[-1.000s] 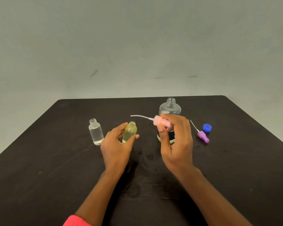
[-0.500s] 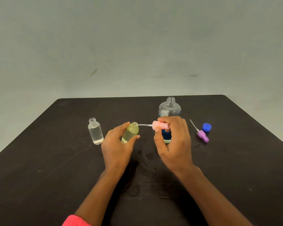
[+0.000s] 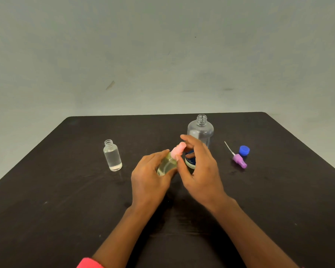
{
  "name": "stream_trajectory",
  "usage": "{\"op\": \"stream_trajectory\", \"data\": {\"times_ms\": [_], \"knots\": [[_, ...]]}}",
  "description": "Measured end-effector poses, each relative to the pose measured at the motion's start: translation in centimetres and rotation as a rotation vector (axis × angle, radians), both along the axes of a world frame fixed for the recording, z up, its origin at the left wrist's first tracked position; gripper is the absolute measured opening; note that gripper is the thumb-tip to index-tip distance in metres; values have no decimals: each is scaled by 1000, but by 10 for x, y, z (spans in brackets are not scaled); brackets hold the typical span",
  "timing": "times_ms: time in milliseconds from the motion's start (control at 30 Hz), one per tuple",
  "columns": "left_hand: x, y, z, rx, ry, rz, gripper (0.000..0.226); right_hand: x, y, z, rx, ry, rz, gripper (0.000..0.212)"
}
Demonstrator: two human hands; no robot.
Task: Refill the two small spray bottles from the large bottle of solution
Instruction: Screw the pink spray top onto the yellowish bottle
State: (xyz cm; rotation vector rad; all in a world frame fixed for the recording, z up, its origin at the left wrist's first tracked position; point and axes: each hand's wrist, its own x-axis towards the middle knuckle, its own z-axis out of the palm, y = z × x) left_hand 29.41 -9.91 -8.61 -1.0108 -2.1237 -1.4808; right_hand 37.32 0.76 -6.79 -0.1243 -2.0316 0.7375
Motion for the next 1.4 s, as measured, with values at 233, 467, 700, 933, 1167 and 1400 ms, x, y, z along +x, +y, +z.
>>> {"op": "stream_trajectory", "data": {"times_ms": [233, 467, 700, 933, 1167, 1400], "knots": [[-2, -3, 1, -39, 3, -6, 45, 2, 10, 3, -11, -105, 130, 34], [-6, -2, -4, -94, 76, -11, 44, 4, 15, 5, -81, -159, 54, 19], [-4, -1, -7, -95, 159, -13, 41, 3, 16, 3, -39, -181, -46, 32], [-4, 1, -6, -56, 102, -40, 38, 4, 18, 3, -59, -197, -62, 41], [-4, -1, 2, -19, 0, -19, 43, 4, 14, 10, -375, -217, 328, 42], [-3, -1, 2, 1, 0, -37, 43, 4, 11, 11, -385, -185, 269, 24]]}}
